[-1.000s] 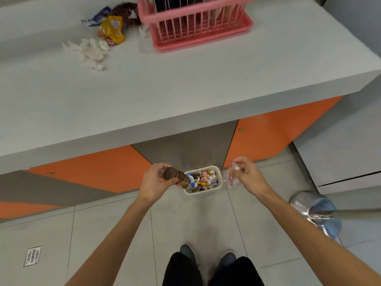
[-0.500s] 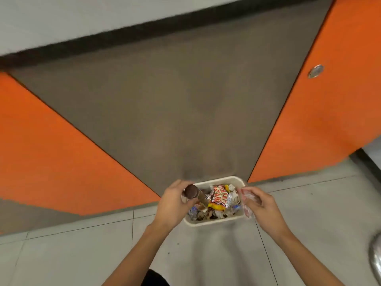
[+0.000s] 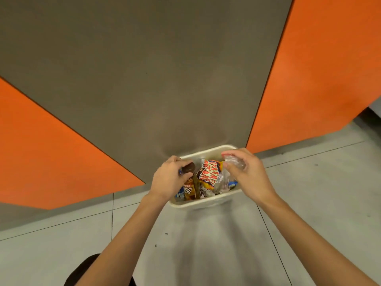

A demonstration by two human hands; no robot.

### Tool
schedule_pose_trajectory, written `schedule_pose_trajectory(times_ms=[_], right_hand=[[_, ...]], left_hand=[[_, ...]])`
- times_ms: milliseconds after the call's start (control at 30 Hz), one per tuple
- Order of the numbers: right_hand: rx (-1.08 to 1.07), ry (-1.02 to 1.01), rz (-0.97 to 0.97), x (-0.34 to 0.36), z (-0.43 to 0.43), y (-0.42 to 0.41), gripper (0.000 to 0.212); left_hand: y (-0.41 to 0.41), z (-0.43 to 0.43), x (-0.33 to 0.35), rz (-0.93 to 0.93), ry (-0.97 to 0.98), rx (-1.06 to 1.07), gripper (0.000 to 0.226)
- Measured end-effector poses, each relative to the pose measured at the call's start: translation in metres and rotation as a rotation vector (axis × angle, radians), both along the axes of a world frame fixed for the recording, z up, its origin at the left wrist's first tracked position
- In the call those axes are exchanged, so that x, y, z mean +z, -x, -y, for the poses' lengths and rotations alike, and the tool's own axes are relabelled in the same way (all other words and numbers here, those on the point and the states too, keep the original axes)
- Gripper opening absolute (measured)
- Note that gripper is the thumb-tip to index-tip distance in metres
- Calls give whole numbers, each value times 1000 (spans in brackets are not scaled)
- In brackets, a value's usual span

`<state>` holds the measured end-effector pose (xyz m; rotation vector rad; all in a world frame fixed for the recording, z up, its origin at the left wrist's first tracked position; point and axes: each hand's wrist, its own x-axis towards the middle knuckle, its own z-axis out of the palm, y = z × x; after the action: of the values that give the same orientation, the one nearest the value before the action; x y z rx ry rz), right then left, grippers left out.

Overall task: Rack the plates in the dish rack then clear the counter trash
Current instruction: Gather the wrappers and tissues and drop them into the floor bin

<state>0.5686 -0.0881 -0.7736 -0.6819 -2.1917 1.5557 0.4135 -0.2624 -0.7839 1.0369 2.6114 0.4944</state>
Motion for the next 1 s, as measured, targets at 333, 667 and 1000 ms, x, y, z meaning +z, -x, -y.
schedule_pose_trajectory(times_ms=[333,667,1000], right_hand=[[18,-48,188,-11,6,5,31],[147,-95,365,-28,15,10,42],[272,-221,533,-33,29,13,73]], left_hand=[[-16,-27,-30,20,241,-80,33],[-18,-26,-30,189,30,-127,49],[26,35,26,83,247,101,27]])
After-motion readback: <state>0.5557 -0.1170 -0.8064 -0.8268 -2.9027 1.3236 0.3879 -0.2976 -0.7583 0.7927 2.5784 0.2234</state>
